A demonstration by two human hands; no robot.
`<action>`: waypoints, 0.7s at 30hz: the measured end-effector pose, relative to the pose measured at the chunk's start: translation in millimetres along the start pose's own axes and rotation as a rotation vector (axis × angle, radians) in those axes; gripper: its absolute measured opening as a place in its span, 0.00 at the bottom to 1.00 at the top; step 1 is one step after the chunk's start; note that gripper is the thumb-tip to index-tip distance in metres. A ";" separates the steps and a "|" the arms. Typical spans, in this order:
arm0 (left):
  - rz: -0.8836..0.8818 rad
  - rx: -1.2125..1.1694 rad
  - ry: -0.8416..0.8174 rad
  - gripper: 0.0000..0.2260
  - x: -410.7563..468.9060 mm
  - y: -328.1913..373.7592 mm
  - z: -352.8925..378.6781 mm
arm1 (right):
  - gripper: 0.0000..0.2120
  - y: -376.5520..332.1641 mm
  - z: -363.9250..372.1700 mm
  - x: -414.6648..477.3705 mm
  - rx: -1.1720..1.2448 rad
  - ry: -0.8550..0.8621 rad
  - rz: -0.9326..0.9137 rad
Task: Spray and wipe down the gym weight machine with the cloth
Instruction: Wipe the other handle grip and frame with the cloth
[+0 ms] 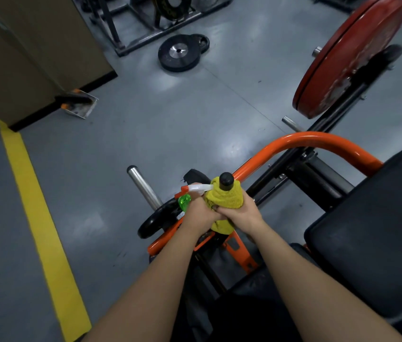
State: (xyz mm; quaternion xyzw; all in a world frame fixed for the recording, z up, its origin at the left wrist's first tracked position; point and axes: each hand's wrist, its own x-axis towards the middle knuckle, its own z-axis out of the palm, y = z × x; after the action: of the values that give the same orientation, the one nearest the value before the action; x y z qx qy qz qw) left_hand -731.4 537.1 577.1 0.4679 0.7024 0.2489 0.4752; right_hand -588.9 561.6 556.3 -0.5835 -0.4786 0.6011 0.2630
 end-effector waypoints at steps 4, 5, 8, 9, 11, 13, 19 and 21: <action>-0.052 -0.028 -0.046 0.24 -7.7 7.6 -14.2 | 0.23 -31.5 -8.8 -17.5 -0.103 0.073 -0.002; -0.044 -0.039 -0.039 0.22 -11.2 11.7 -17.7 | 0.22 -39.4 -8.8 -23.5 -0.078 0.100 -0.018; 0.028 -0.191 0.003 0.17 -20.4 23.2 -25.1 | 0.26 -62.6 -5.9 -39.7 -0.055 0.178 -0.085; 0.066 -0.248 0.014 0.19 -23.7 26.1 -27.1 | 0.27 -68.1 -4.8 -42.8 -0.078 0.202 -0.113; 0.119 -0.333 0.024 0.25 -26.9 26.6 -27.1 | 0.26 -75.9 -1.0 -47.7 -0.095 0.236 -0.180; 0.125 -0.389 0.033 0.24 -24.9 25.2 -25.9 | 0.27 -76.5 1.5 -50.9 -0.139 0.275 -0.323; 0.176 0.033 0.037 0.14 -6.4 12.1 -27.9 | 0.35 -62.6 7.3 -39.1 -0.776 0.323 -0.920; 0.186 0.016 0.123 0.09 5.4 5.8 -23.2 | 0.37 -63.1 13.4 -35.4 -0.962 0.311 -0.892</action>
State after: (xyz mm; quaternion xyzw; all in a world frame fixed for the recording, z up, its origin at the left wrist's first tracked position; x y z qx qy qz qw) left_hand -750.4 546.7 589.2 0.5189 0.6855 0.3145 0.4024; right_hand -610.5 552.5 626.0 -0.4620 -0.8446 0.0638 0.2627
